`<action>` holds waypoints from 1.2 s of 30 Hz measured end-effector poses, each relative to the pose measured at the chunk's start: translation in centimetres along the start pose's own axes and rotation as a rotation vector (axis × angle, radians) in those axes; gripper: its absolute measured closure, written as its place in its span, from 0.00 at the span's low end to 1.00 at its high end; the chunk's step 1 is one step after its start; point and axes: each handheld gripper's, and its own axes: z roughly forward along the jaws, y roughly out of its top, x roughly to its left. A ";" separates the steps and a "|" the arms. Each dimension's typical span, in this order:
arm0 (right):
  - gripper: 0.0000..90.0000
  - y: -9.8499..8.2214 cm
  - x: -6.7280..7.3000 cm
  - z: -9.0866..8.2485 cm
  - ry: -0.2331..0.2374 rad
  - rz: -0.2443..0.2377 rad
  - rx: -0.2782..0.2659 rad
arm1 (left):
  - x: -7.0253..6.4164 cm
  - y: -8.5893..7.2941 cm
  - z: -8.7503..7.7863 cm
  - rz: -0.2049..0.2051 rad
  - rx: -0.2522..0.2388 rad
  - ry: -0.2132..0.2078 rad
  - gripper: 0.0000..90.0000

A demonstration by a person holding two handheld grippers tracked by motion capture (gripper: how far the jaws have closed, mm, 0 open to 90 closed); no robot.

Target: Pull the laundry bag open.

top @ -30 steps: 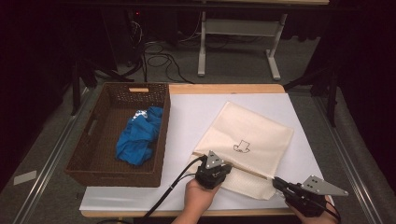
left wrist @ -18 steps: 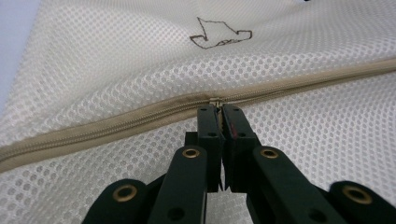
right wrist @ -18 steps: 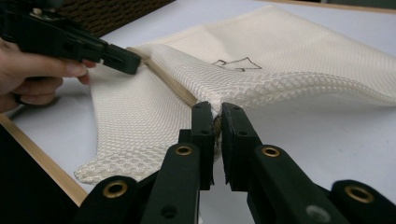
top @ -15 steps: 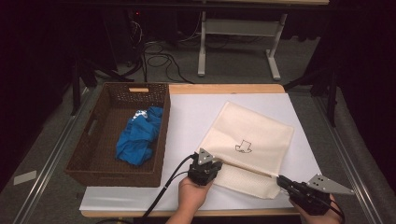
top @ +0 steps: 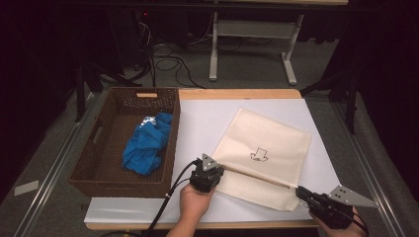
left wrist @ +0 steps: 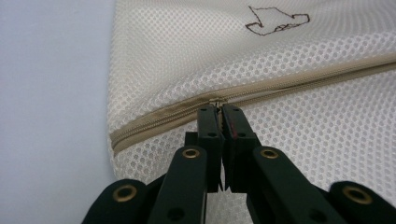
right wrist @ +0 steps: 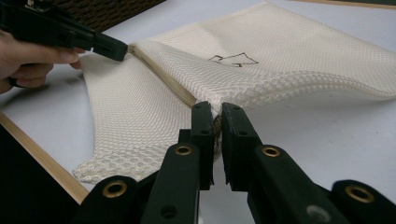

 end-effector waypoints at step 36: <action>0.92 -2.0 -1.6 1.6 -0.014 0.057 0.187 | 2.2 -1.2 -1.0 0.057 0.028 0.091 0.87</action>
